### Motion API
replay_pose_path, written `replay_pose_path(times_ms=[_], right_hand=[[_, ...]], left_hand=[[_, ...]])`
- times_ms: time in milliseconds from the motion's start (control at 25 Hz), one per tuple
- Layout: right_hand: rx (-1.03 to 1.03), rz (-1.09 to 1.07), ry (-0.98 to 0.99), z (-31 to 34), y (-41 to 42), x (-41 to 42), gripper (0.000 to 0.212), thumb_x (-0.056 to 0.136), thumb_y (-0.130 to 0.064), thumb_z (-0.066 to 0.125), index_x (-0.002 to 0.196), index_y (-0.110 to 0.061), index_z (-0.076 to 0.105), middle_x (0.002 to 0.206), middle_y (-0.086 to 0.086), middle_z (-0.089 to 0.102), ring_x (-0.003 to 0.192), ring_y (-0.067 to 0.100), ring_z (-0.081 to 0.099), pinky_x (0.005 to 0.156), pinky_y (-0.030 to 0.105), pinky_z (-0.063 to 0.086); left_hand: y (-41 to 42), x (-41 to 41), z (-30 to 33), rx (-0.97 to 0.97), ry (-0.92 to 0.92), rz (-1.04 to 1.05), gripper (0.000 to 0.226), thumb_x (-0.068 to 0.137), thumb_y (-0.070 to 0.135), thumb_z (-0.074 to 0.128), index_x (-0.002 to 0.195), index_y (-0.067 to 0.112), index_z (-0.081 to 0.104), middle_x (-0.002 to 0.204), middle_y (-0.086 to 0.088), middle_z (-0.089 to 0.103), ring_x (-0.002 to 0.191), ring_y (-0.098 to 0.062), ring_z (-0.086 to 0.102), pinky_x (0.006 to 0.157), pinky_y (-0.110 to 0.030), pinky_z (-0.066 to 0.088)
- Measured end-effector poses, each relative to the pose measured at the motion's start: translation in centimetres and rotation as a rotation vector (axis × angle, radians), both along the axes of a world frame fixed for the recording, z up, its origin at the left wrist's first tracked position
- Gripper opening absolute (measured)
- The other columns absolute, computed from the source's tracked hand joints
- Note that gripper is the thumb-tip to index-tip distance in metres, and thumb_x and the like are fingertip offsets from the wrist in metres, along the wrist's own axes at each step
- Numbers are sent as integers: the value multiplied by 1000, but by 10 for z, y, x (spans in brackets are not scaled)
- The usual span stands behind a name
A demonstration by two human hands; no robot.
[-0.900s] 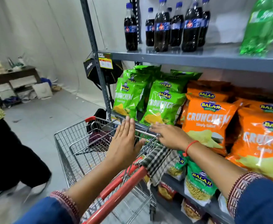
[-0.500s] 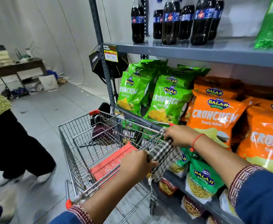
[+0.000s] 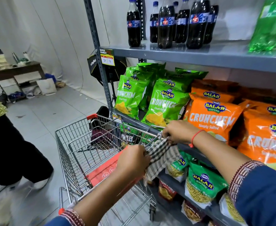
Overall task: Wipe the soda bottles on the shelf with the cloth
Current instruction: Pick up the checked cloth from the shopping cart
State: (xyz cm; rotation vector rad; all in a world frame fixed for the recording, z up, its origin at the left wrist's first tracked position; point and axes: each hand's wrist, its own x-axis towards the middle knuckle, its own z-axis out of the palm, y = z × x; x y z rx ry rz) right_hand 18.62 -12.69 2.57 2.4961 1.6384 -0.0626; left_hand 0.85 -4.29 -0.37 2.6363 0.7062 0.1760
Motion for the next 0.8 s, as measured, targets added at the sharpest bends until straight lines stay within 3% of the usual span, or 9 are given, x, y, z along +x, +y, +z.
replay_pose_path(times_ms=[120, 200, 320, 400, 440, 560, 680, 760, 800], right_hand=[[40, -22, 29, 43, -6, 4, 23, 73, -13, 66, 93, -25, 67, 95, 2, 71, 83, 21, 61, 61, 27, 43], [64, -18, 25, 77, -10, 5, 22, 72, -14, 68, 91, -24, 68, 94, 2, 72, 75, 18, 57, 53, 24, 37], [93, 7, -43, 123, -19, 1, 24, 71, -16, 70, 94, -23, 69, 94, 3, 72, 76, 19, 57, 58, 24, 34], [125, 33, -89, 142, -23, -5, 25, 71, -17, 71, 95, -24, 69, 94, 4, 72, 81, 23, 61, 60, 25, 36], [151, 55, -105, 149, -25, -9, 24, 71, -17, 71, 94, -24, 69, 94, 5, 72, 83, 24, 62, 60, 25, 38], [253, 109, -136, 157, -33, -19, 22, 72, -15, 66, 92, -24, 69, 94, 6, 72, 87, 27, 63, 64, 30, 47], [708, 35, -159, 139, -52, -17, 27, 79, -10, 60, 103, -23, 64, 104, 4, 66, 98, 25, 59, 78, 38, 51], [1180, -39, -52, 116, -60, -22, 24, 84, -9, 56, 105, -19, 63, 102, 5, 65, 92, 24, 62, 79, 35, 50], [1300, -66, 8, 105, -58, -26, 24, 86, -13, 53, 108, -17, 62, 105, 6, 66, 94, 24, 63, 82, 29, 47]], left_hand=[[20, 5, 38, -139, -58, -41, 24, 77, 20, 58, 56, 13, 53, 60, -7, 58, 51, -17, 47, 47, -23, 40], [29, 7, 61, -166, -37, -87, 26, 76, 22, 61, 55, 12, 49, 58, -12, 50, 48, -14, 37, 42, -22, 28], [25, 19, 89, -220, -101, -174, 25, 72, 34, 69, 79, 10, 65, 83, -15, 70, 66, -15, 56, 62, -27, 45], [13, 36, 105, -213, -145, -178, 54, 68, 40, 72, 111, 10, 61, 108, -9, 68, 91, -16, 62, 81, -27, 49], [6, 46, 113, -199, -165, -174, 58, 67, 39, 72, 115, 9, 59, 107, -9, 67, 93, -17, 62, 81, -27, 48], [-14, 68, 129, -215, -271, -173, 23, 70, 27, 70, 69, 7, 60, 66, -10, 50, 59, -19, 43, 52, -30, 29], [-15, 82, 133, -490, -410, -182, 13, 75, 10, 64, 67, 5, 55, 67, -14, 48, 65, -22, 43, 59, -34, 32], [-10, 90, 137, -738, -498, -189, 7, 78, 3, 60, 71, 2, 58, 73, -20, 59, 68, -26, 54, 66, -43, 46], [-8, 94, 139, -867, -531, -198, 8, 79, 2, 59, 71, 1, 61, 72, -21, 64, 64, -27, 59, 66, -44, 52]])
